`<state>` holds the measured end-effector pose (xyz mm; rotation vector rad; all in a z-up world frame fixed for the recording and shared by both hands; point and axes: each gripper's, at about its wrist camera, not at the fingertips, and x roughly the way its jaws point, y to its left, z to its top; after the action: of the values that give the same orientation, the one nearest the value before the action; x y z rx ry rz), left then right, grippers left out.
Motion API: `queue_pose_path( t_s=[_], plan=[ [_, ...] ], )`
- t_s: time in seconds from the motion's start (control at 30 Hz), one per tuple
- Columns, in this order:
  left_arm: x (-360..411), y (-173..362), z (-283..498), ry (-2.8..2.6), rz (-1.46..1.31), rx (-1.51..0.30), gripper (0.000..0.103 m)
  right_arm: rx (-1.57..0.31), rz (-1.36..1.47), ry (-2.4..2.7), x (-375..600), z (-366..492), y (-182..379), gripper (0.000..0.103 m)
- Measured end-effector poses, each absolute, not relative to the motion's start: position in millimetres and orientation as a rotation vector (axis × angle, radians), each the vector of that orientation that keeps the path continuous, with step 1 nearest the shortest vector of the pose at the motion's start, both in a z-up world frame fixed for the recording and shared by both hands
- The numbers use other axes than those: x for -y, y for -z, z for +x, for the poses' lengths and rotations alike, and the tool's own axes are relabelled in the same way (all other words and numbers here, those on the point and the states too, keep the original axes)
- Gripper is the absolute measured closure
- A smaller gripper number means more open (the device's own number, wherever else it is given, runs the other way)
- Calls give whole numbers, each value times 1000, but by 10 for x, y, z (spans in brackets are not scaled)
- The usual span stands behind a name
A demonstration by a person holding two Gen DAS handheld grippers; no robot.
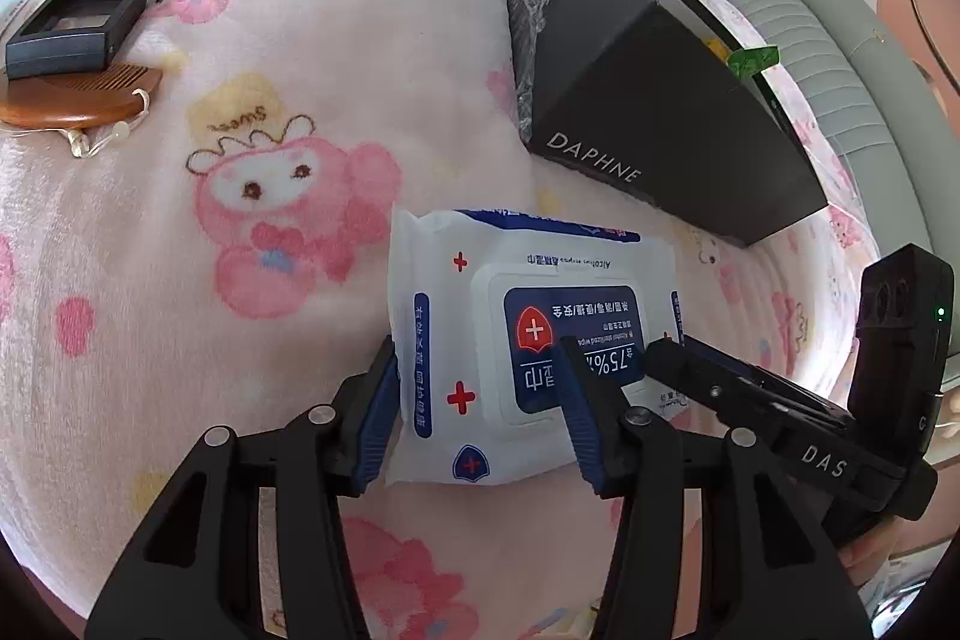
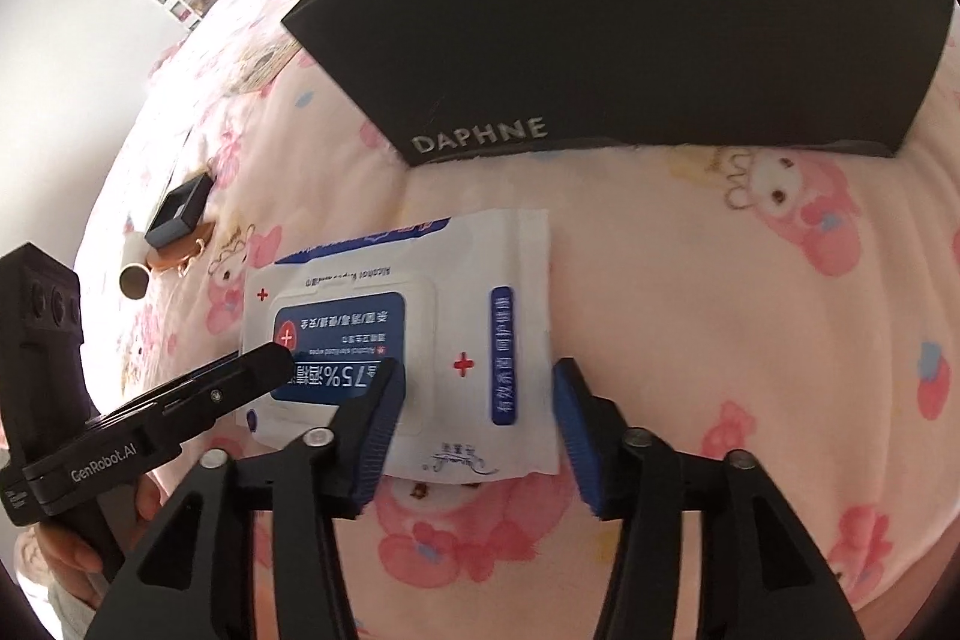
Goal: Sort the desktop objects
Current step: 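Carry the wet-wipes pack in the left gripper toward the DAPHNE box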
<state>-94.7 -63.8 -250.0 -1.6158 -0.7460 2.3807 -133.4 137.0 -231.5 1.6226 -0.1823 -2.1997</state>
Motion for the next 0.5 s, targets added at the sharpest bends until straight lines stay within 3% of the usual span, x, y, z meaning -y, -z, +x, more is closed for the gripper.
queue_pose_path(
  t_s=[0.1,0.17,0.23,0.37,0.4,0.43,0.5],
  plan=[
    [600,2480,-927,-2389,-1611,730,55,187,1611,2199,-1368,-1321,2336,55],
    [594,2431,-913,-2395,-1599,725,56,185,1592,2196,-1374,-1296,2290,66],
    [600,2398,-905,-2396,-1592,728,57,186,1568,2197,-1371,-1270,2222,69],
    [607,2296,-865,-2419,-1579,716,58,184,1520,2222,-1369,-1209,2079,70],
    [592,2264,-860,-2434,-1576,695,65,184,1505,2228,-1370,-1191,2034,70],
    [575,2221,-855,-2432,-1563,686,66,190,1478,2229,-1372,-1170,1968,75],
    [549,2164,-855,-2431,-1539,679,66,192,1459,2225,-1351,-1148,1884,75]
  ],
)
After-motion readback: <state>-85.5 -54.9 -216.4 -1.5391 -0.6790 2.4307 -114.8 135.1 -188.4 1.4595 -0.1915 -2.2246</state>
